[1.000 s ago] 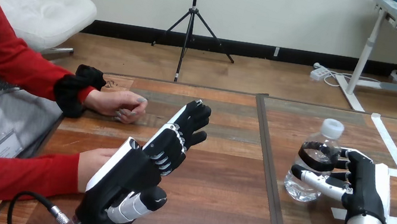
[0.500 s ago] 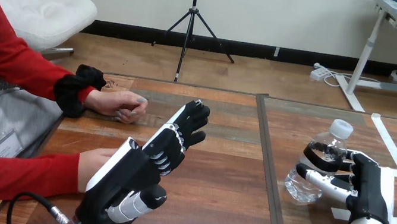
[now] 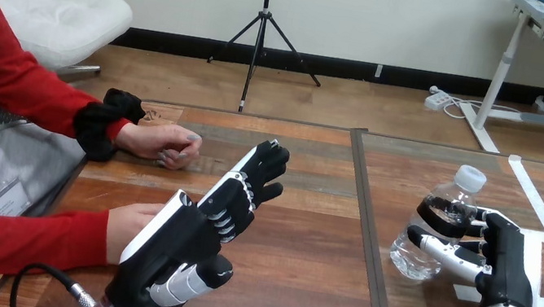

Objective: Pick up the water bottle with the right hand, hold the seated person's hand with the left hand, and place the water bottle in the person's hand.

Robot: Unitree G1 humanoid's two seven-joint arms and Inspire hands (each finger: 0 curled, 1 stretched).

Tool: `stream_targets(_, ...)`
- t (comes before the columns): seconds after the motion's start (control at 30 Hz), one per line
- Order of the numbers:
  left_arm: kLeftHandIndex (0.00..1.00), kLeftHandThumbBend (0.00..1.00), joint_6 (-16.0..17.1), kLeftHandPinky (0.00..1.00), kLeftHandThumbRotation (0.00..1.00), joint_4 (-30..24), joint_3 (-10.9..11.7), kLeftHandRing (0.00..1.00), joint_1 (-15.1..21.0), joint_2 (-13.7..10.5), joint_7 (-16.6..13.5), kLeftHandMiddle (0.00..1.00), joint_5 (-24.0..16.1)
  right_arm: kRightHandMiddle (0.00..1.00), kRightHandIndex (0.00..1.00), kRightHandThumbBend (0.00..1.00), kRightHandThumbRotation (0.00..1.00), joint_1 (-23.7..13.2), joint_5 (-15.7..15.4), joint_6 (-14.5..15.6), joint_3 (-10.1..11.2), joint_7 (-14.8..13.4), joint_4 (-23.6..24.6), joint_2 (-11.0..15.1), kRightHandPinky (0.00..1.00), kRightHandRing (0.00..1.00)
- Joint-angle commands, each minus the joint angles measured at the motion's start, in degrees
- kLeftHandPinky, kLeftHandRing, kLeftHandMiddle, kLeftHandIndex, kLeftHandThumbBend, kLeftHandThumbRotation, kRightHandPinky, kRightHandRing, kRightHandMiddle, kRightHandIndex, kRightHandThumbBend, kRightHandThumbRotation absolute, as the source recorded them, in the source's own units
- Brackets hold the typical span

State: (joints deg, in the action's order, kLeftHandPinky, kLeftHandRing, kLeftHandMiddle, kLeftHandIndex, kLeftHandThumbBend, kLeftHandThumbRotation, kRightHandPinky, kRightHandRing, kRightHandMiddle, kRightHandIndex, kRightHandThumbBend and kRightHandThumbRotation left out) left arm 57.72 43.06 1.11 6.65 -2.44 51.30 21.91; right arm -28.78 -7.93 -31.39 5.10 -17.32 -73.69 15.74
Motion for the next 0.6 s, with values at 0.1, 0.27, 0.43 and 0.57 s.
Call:
stream_targets(0.1,1.0,1.0,0.93,0.96,0.8,-0.09,0.9,1.0,3.09,-0.4,-1.74,1.0,-1.06,0.54,0.62,0.81,0.0,-0.47,0.57,-4.66,-0.36,0.99,6.15,-1.89,0.38,0.44)
stream_targets(0.27,0.99,1.0,0.84,0.95,0.79,-0.93,0.83,1.0,2.8,-1.02,-4.46,1.0,-3.61,0.54,0.61,0.82,0.0,0.54,-0.37,-5.21,-1.17,0.25,8.7,-2.28,0.36,0.43)
stream_targets(0.43,0.99,1.0,5.22,0.93,0.79,0.36,1.59,0.99,3.49,-1.74,-8.8,1.0,-8.54,0.54,0.61,0.83,0.0,1.79,-0.84,-6.57,-1.78,0.35,11.25,-2.64,0.34,0.42)
stream_targets(0.57,0.98,1.0,7.31,0.9,0.8,0.74,1.71,0.97,3.83,-2.49,-12.07,0.99,-12.04,0.54,0.6,0.84,0.0,2.86,-0.9,-6.79,-1.99,0.81,13.62,-3.08,0.33,0.42)
